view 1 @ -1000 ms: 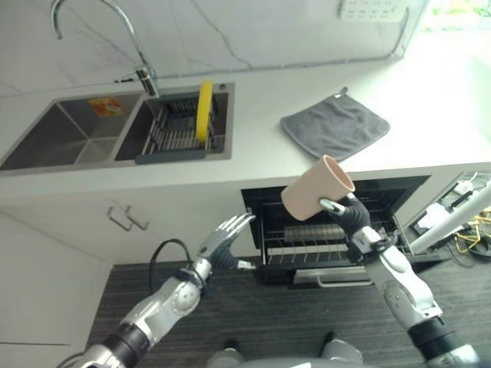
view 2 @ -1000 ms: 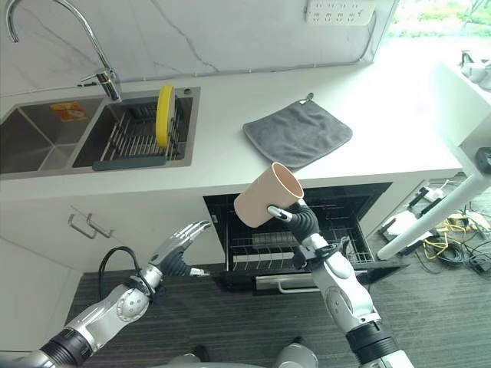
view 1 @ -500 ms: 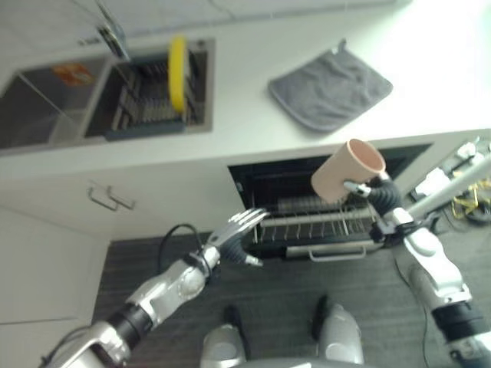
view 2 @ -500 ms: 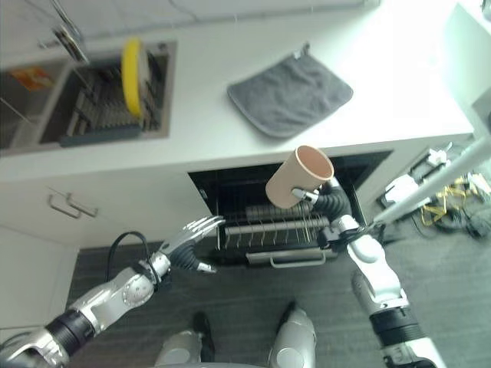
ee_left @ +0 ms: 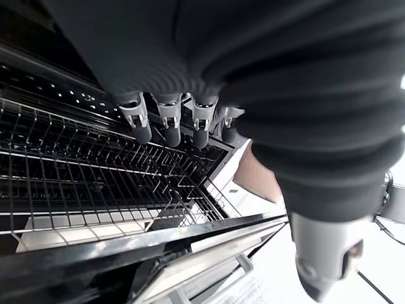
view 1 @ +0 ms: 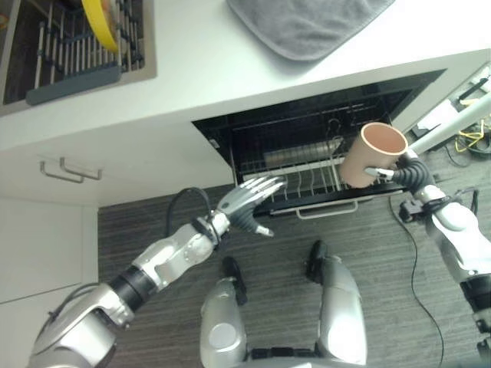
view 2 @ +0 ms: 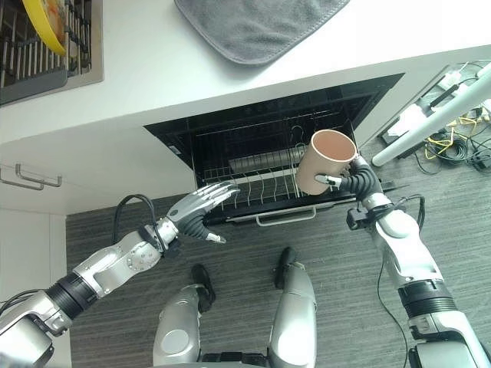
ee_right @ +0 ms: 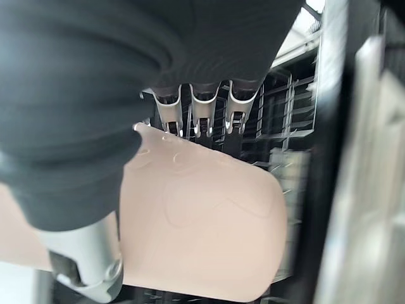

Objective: Place the dishes in the dishwasher.

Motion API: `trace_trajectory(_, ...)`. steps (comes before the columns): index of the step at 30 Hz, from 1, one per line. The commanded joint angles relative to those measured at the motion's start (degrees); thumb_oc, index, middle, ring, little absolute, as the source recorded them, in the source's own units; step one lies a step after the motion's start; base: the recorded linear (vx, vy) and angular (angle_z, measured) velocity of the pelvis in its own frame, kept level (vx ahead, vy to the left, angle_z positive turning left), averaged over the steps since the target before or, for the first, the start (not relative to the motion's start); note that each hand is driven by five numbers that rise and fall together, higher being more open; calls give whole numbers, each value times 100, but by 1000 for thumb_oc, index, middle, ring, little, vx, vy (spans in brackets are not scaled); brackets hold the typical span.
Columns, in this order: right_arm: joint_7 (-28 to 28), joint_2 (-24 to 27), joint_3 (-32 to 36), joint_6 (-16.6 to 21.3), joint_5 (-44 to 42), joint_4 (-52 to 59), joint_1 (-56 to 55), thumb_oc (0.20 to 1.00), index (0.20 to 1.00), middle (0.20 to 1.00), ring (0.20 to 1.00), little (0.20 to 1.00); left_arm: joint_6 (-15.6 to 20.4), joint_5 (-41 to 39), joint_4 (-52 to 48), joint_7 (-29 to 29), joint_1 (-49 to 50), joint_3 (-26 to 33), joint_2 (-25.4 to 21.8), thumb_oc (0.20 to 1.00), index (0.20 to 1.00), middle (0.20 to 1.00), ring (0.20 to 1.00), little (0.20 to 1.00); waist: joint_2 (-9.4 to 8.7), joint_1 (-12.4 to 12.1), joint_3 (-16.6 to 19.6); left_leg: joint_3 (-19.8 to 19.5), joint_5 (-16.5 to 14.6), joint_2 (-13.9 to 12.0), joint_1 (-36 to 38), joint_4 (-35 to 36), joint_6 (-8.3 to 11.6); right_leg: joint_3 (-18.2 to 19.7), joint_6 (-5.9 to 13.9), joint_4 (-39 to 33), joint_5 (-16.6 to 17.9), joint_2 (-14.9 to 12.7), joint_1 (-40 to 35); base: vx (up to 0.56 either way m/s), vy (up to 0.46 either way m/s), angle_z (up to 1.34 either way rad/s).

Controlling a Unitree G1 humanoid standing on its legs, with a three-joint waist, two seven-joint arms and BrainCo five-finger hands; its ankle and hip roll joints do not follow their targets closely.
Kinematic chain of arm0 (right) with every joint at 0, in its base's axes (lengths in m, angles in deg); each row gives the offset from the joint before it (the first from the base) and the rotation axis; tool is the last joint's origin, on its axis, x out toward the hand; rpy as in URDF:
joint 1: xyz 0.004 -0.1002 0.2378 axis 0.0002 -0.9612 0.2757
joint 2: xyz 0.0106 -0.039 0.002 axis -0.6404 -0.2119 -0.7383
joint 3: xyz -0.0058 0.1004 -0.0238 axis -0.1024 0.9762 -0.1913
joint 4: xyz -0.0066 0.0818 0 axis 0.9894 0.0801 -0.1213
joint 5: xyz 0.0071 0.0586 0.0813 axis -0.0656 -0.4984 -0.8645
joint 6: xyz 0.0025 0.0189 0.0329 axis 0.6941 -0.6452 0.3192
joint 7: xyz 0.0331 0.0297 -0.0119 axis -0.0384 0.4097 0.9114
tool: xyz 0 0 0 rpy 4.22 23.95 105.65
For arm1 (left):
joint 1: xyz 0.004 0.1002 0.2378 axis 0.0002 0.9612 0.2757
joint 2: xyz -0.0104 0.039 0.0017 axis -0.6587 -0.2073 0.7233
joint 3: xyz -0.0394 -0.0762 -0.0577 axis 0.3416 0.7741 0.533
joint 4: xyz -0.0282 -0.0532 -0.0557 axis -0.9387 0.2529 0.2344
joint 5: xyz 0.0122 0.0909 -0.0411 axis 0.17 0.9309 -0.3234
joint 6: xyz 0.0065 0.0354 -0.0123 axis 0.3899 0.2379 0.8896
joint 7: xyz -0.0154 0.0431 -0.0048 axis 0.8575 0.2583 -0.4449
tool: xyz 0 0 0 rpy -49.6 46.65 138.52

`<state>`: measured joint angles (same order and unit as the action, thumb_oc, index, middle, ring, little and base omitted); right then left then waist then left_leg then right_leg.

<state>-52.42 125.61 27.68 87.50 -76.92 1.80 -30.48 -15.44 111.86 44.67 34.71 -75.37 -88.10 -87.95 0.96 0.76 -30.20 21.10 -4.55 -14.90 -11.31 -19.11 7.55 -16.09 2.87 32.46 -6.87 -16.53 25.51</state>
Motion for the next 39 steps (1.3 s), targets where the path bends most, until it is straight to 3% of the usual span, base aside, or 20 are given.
trace_trajectory(1, 105, 211, -111, 598, 161, -228, 552, 200, 200, 200, 200, 200, 82, -313, -449, -52, -179, -215, -275, 1000, 1000, 1000, 1000, 1000, -179, -215, 164, -579, -203, -147, -421, -465, -180, -29, 864, 7, -40, -723, -381, -74, -29, 1)
trace_trajectory(5, -28, 436, -474, 652, 318, -982, 1267, 200, 200, 200, 200, 200, 112, -396, -585, 166, -548, -343, -438, 1000, 1000, 1000, 1000, 1000, -115, -381, 41, -674, -175, -114, -643, -532, -159, -50, 848, 27, -52, -714, -285, -53, -22, 6)
trace_trajectory(9, -128, 496, -815, 290, 508, -1519, 2067, 200, 200, 200, 200, 200, 161, -567, -519, 377, -1000, -532, -520, 1000, 1000, 1000, 1000, 1000, -74, -506, 40, -750, -122, -62, -883, -518, -153, -64, 831, 26, -58, -672, -130, -48, -11, 8)
trace_trajectory(16, -322, 422, -1341, 68, 604, -2450, 3108, 200, 200, 200, 200, 200, 217, -689, -309, 483, -1514, -778, -427, 1000, 1000, 1000, 1000, 1000, 6, -671, 40, -865, 3, 10, -1149, -410, -148, -46, 780, -21, -61, -564, 33, -23, 2, 9)
trace_trajectory(25, -854, 383, -1785, 30, 972, -3440, 3851, 200, 200, 200, 200, 200, 354, -712, -170, 476, -1819, -976, -458, 1000, 1000, 1000, 1000, 1000, 105, -798, 40, -943, 84, 43, -1390, -337, -130, -44, 754, -105, -16, -508, 207, -6, -2, 3)
trace_trajectory(31, -1720, 458, -1950, 15, 1165, -4339, 4296, 200, 200, 200, 200, 200, 384, -860, -82, 352, -2101, -1176, -547, 1000, 1000, 1000, 1000, 1000, 193, -840, 40, -883, 92, 46, -1552, -311, -120, -50, 749, -154, -10, -466, 337, -37, 0, -4)
trace_trajectory(39, -1928, 515, -1836, 57, 1088, -4595, 4110, 200, 200, 200, 200, 200, 433, -854, -14, 297, -2128, -1270, -612, 1000, 1000, 1000, 1000, 1000, 179, -822, 40, -829, 32, 18, -1590, -370, -116, -44, 776, -139, -27, -471, 375, 0, 0, 0)
